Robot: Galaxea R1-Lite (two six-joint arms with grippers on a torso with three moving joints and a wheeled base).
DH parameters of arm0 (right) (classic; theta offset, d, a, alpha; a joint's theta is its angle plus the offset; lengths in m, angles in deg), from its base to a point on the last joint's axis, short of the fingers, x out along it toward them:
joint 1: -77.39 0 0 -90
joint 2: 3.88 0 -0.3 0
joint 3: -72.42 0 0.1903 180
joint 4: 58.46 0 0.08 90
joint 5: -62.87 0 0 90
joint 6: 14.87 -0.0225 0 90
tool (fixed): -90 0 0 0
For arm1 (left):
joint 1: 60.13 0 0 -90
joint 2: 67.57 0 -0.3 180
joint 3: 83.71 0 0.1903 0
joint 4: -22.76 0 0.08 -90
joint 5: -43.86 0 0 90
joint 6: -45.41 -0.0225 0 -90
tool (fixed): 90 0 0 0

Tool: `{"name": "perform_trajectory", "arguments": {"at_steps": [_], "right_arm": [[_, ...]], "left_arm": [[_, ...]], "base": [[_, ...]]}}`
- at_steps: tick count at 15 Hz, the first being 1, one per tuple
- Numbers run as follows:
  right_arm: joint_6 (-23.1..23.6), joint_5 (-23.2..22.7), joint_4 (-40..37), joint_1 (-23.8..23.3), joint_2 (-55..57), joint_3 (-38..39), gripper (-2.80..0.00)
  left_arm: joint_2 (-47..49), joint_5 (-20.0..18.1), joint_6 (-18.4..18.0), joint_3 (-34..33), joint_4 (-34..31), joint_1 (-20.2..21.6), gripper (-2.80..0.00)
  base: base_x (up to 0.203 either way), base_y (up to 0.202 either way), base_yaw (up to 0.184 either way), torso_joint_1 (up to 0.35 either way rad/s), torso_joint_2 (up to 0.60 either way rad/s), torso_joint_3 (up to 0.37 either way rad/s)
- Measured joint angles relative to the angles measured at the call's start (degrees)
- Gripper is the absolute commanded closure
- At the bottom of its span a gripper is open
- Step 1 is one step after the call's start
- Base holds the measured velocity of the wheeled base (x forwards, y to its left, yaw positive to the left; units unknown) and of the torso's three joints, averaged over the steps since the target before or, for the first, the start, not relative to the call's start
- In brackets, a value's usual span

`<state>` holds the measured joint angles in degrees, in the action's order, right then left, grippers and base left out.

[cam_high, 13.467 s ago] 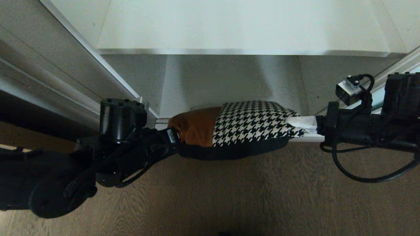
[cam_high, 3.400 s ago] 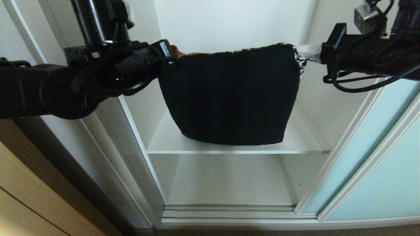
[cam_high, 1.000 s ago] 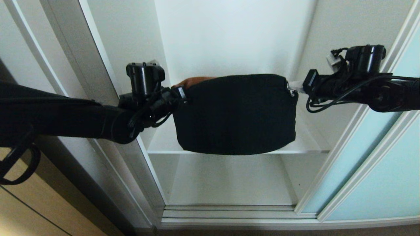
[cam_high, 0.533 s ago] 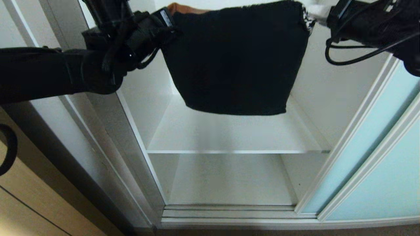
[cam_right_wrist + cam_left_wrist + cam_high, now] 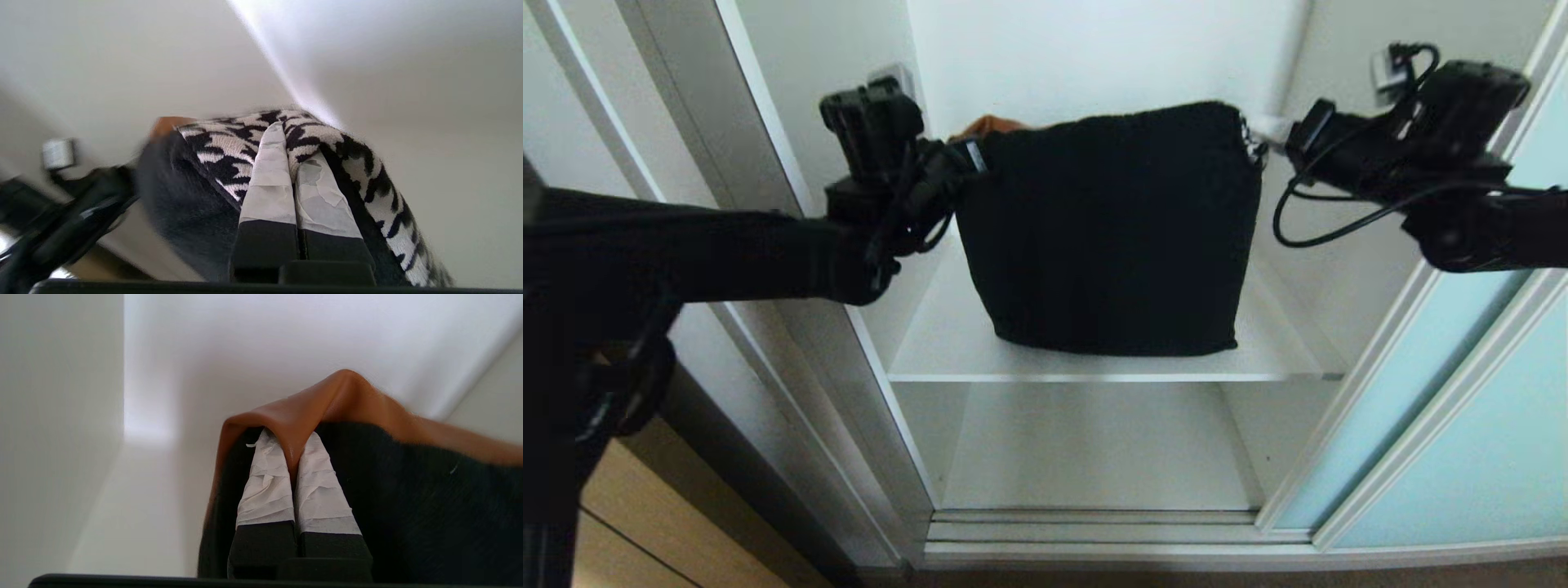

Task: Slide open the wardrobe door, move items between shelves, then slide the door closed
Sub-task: Place the pillow on the higher shelf

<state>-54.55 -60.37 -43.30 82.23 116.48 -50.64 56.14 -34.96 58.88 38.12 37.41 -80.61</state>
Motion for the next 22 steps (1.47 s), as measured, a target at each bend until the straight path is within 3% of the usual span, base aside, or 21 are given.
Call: {"name": "perform_trajectory", "arguments": {"at_steps": [3,5,9,12,16,18,22], "right_arm": [[0.4,-0.1,-0.3,-1.6,11.5,-1.7,0.00],[0.2,-0.2,-3.3,-2.5,15.8,-3.9,0.00],[-0.3,0.0,-7.5,-3.1,15.9,-1.1,0.00],[-0.3,0.2,-14.3,-3.2,11.1,3.7,0.00],[0.0,0.3,-24.0,-3.3,4.3,8.9,0.00],[0.0,0.4,-24.9,-3.3,1.6,11.7,0.00],[-0.2,0.3,-27.1,-3.9,-3.9,14.3,0.00]], "left_arm": [[8.9,0.3,-0.4,-3.0,3.5,2.0,0.00],[12.9,0.3,-0.2,-2.3,2.4,3.2,0.00],[12.0,-0.2,1.2,-8.2,0.4,3.7,0.00],[6.5,-2.0,6.1,-11.8,-8.6,2.8,0.00],[-2.1,-10.6,15.0,-13.3,-27.4,1.8,0.00],[-4.0,-12.1,16.0,-12.8,-33.2,1.5,0.00],[-7.6,-12.3,16.3,-12.4,-34.7,1.4,0.00]], "base": [[0.000,0.000,0.000,0.000,0.00,0.000],[0.000,0.000,0.000,0.000,0.00,0.000],[0.000,0.000,0.000,0.000,0.00,0.000],[0.000,0.000,0.000,0.000,0.00,0.000],[0.000,0.000,0.000,0.000,0.00,0.000],[0.000,0.000,0.000,0.000,0.00,0.000],[0.000,0.000,0.000,0.000,0.00,0.000]]}}
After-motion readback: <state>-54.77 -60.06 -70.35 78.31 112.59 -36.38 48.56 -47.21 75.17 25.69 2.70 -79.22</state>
